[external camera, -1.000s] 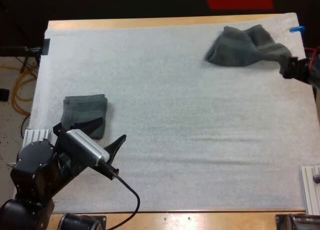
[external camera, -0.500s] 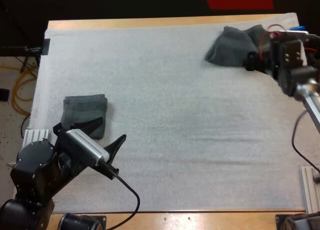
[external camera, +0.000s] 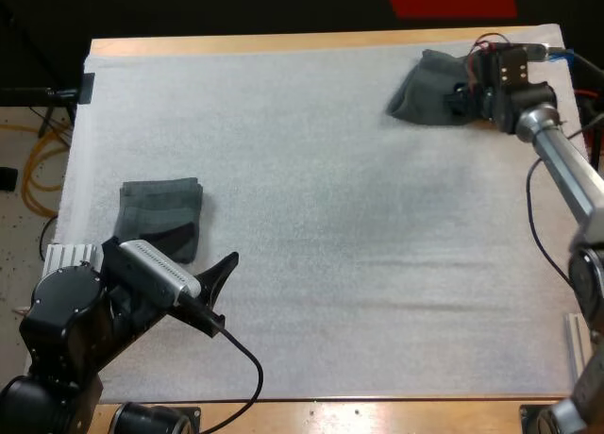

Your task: Pick towel from pile fold and stack

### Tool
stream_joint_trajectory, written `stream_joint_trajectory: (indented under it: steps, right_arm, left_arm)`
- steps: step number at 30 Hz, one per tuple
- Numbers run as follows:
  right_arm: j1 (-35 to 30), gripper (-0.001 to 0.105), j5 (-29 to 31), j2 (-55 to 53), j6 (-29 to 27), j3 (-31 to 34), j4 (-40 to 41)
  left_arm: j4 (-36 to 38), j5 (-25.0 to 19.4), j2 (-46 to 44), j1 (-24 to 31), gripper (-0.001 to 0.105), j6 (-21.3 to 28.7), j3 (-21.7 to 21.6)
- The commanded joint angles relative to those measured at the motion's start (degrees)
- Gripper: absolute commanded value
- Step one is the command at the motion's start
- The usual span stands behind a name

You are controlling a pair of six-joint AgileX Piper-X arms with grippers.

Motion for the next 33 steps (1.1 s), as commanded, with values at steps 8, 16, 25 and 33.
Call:
stream_joint_trajectory:
  steps: [8, 16, 25, 33]
  right_arm:
    - [-2.96, 0.078, -4.93, 8.32, 2.84, -8.21, 7.90]
    - [-4.56, 0.003, -5.08, 9.72, 2.59, -9.32, 13.82]
    - [-3.92, 0.000, -12.23, 6.76, 0.52, -11.96, 16.54]
    - [-2.52, 0.000, -12.43, -5.45, -3.78, -11.94, 17.11]
  left_arm:
    - [-0.64, 3.90, 0.09, -0.26, 0.062, -4.37, -0.47]
    - [-0.64, 3.90, 0.09, -0.26, 0.062, -4.37, -0.47]
    - [-0.64, 4.10, 0.09, -0.26, 0.062, -4.37, -0.47]
    - [-0.64, 4.09, 0.09, -0.26, 0.062, -4.37, -0.47]
